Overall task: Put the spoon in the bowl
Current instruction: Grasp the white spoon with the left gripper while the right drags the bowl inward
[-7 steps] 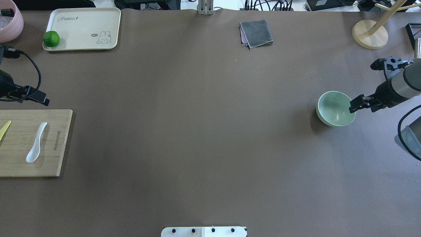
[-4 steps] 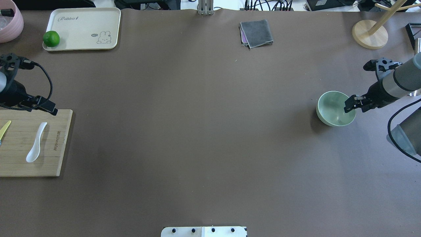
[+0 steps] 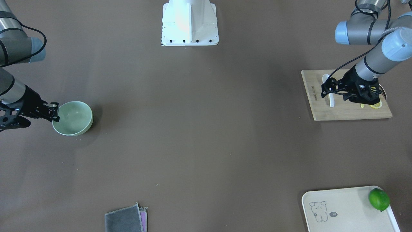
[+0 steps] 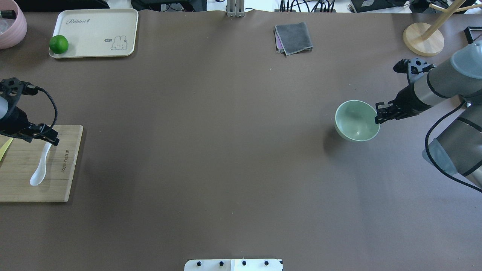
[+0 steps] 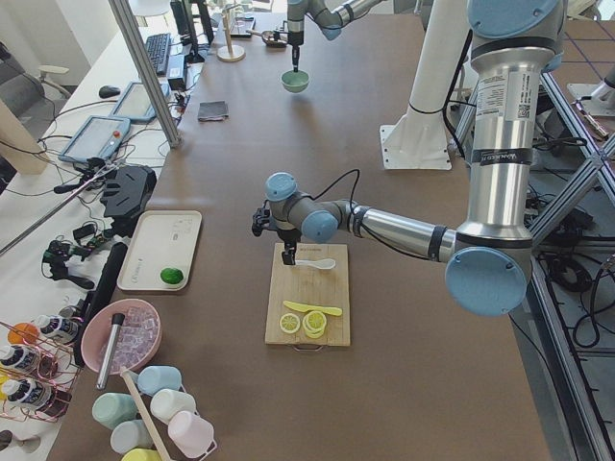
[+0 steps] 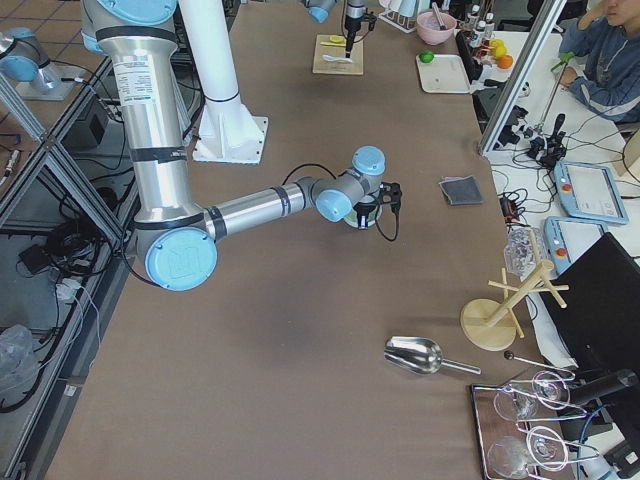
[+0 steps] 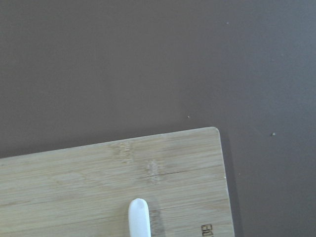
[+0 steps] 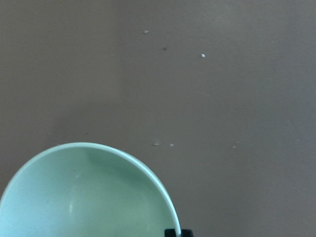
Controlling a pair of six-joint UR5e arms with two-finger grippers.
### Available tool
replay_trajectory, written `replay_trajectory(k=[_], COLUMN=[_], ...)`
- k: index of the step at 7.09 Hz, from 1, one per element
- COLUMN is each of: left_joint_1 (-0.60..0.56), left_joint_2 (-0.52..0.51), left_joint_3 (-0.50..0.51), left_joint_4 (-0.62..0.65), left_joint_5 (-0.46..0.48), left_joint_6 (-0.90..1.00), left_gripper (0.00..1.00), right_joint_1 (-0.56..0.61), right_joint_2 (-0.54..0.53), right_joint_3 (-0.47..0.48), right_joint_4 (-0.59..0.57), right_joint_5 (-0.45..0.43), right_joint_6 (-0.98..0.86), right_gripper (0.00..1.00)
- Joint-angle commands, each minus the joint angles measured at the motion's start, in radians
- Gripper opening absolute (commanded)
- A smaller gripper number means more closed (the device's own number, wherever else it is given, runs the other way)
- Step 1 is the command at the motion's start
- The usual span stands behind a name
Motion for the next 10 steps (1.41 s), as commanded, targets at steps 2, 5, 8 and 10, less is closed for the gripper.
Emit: replay_trajectory(k=[2,5,8,10], left_joint_1=[0.031,0.051,0.051,0.051], left_joint_2=[0.006,0.004,-0.009,-0.035], left_joint_3=[0.022,0.038,0.024,-0.071], left_joint_4=[0.0,-0.002,0.0,0.013], left_joint_5=[0.001,0.036,0.036,0.026], left_joint_6=[0.002,0.002,-0.002,-0.059], left_gripper=[0.7,0.38,0.0,0.0], right_joint_1=[-0.121,-0.274,-0.426,-0.484], right_joint_2=[0.189,0.297,0.357,0.359], right_joint_3=[0.053,0.056,0.048,0.039], right_joint_4=[-0.064,-0.107,-0.144,-0.143], right_joint_5=[-0.029,-0.144,-0.276,-0.336], right_joint_6=[0.286,0.406,0.477,0.489], right_gripper=[0.0,0.0,0.0,0.0])
